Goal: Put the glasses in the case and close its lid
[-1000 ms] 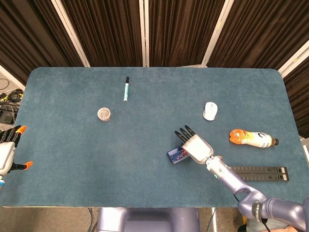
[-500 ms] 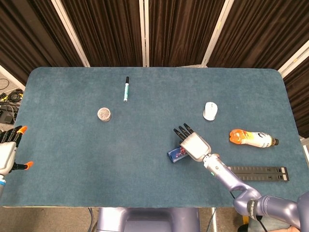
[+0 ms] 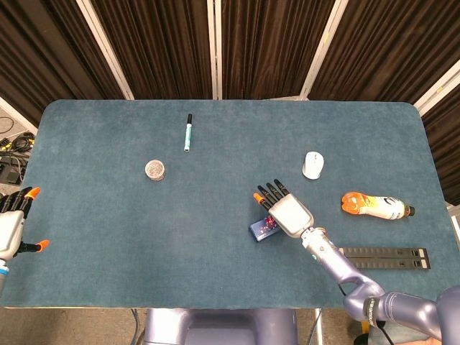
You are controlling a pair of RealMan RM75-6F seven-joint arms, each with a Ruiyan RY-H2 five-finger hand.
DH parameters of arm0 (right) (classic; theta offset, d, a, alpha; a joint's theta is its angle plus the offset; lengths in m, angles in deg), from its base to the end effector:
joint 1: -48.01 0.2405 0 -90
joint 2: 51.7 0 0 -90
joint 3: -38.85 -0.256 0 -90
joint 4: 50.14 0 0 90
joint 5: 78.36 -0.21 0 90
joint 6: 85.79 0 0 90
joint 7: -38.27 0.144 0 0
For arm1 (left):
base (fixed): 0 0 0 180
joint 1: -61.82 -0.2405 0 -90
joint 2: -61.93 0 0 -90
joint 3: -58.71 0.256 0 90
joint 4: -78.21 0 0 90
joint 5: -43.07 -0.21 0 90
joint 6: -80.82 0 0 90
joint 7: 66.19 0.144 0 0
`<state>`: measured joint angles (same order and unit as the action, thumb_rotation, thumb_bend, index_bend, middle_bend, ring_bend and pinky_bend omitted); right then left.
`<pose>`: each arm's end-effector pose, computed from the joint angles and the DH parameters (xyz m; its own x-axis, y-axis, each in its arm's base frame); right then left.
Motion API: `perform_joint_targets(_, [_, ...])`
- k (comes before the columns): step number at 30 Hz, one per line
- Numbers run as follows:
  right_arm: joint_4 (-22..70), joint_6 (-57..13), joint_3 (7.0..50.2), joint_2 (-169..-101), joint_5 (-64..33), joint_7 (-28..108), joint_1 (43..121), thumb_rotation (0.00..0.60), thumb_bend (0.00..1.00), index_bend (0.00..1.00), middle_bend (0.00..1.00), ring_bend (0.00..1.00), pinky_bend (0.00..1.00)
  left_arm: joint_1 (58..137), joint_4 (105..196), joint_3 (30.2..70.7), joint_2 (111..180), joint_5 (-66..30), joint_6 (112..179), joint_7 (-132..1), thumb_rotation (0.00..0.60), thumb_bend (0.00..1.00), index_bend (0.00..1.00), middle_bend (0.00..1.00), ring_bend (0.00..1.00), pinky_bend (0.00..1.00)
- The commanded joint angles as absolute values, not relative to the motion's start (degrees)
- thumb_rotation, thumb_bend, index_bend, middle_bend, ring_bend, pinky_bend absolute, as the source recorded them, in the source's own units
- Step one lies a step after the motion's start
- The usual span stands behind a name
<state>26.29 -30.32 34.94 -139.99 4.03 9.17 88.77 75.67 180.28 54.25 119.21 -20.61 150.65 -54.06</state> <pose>-0.1743 -0.3303 -0.0204 0.7837 -0.0017 0.6211 -0.5035 -0.5873 0.6337 -0.3132 0.2230 0.1656 0.4417 0.2245 0.8686 0.8609 0.1664 -0.4808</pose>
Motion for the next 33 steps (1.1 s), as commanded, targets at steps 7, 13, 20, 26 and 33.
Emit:
perform_joint_targets(7, [35.32,-30.78,34.93,-133.23,2.84,11.71,87.83,0.6,0.15,0.0,0.0,0.0,0.0,75.77,180.19,54.27,119.41,-20.34,150.59,-53.67,0.6,0.0,0.0,0.0,0.0,0.0])
perform_joint_targets(13, [38.01,-37.03,36.16,-129.44,-0.06,12.35,89.16,0.6,0.15,0.0,0.0,0.0,0.0,75.82,180.46,54.38,119.63,-20.36,150.81,-52.95,0.6,0.0,0.0,0.0,0.0,0.0])
perform_joint_targets(20, [33.18,-43.45,37.28,-131.04,0.45,18.52,91.73,0.6,0.15,0.0,0.0,0.0,0.0,75.89,180.44,54.37,119.78,-20.01,150.82,-52.6,0.6,0.0,0.0,0.0,0.0,0.0])
perform_joint_targets(26, [29.28,-44.03,37.64,-133.52,1.5,20.81,92.42,0.6,0.16,0.0,0.0,0.0,0.0,76.05,179.98,54.23,119.95,-19.39,150.48,-52.6,0.6,0.0,0.0,0.0,0.0,0.0])
perform_joint_targets(33, [27.4,-43.75,38.03,-135.01,2.75,22.16,92.81,0.6,0.17,0.24,0.2,0.1,0.0,76.18,179.82,54.15,119.99,-19.07,150.27,-52.65,0.6,0.0,0.0,0.0,0.0,0.0])
